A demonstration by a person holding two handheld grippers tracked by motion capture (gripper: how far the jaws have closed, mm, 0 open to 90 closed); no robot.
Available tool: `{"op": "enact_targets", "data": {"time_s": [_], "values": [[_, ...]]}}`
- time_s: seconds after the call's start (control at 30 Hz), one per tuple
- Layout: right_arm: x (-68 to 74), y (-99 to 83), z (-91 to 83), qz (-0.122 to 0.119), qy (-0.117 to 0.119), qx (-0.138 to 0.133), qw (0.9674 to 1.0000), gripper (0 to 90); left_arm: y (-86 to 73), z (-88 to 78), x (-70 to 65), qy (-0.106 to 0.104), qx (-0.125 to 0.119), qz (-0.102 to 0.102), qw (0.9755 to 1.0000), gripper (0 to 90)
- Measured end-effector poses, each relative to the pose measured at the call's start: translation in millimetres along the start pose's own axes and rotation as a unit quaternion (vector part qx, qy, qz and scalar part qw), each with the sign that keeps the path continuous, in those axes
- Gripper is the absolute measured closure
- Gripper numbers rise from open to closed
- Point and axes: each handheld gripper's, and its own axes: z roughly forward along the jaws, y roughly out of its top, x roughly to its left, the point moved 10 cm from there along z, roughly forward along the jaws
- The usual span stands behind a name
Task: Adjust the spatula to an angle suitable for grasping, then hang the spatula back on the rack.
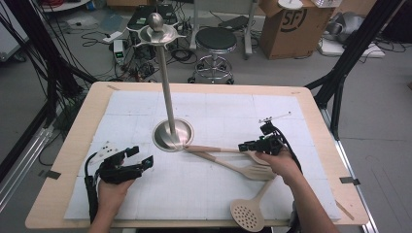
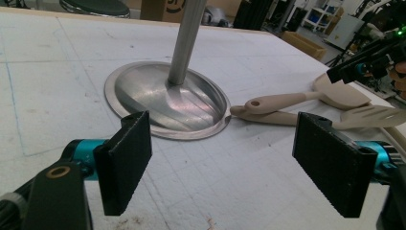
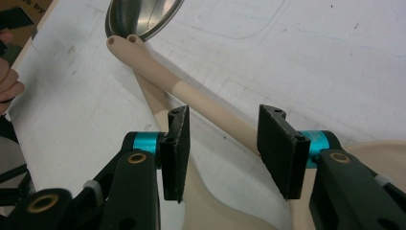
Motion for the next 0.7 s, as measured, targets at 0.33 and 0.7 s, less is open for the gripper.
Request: {"op": "enact_targets", "data": {"time_s": [0.33,0.7], "values": [[-6.0,-2.3,9.3,-0.006,-0.002,0.022,0.9997,54.0,0.0,-0.3,1.0,0.001,0.0,-0.002,1.0,21.9],[-7.3,-1.3,20.3,-0.033,-0.004,0.052,0.9981,53.0,-0.4,0.2,0.6,0.0,0.001,-0.003,1.0,21.9]]}}
